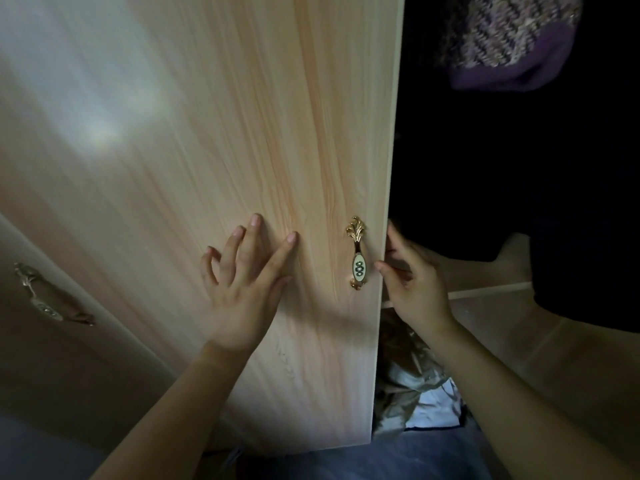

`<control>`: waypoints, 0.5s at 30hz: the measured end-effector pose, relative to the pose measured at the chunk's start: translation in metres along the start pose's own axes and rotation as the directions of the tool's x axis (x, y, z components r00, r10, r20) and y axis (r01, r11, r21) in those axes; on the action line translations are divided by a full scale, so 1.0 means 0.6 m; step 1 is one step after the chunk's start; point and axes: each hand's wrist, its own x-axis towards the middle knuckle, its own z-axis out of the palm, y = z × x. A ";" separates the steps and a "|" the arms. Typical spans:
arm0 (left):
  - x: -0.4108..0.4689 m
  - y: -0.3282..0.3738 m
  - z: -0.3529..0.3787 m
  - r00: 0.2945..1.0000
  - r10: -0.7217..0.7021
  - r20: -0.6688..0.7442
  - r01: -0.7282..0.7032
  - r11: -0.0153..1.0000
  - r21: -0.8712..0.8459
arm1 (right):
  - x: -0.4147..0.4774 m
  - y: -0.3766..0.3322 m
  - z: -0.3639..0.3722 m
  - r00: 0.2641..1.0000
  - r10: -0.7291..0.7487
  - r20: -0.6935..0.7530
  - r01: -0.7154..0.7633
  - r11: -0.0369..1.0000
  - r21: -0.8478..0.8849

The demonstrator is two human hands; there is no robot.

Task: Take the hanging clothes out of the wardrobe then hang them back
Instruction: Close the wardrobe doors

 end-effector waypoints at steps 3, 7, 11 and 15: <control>0.002 0.006 -0.012 1.000 -0.010 0.023 0.010 1.000 0.002 | -0.005 -0.020 -0.012 0.998 0.046 0.040 -0.043 0.996 -0.075; 0.006 0.029 -0.050 0.988 -0.058 0.142 0.083 0.981 -0.174 | -0.047 -0.065 -0.056 0.992 0.115 0.056 -0.097 0.961 -0.260; 0.002 0.065 -0.091 0.950 -0.011 0.312 0.136 0.914 -0.383 | -0.141 -0.114 -0.125 0.980 0.199 0.033 -0.167 0.894 -0.416; -0.032 0.138 -0.124 0.904 0.206 0.375 0.031 0.842 -0.539 | -0.274 -0.165 -0.219 0.932 0.359 -0.054 -0.326 0.760 -0.562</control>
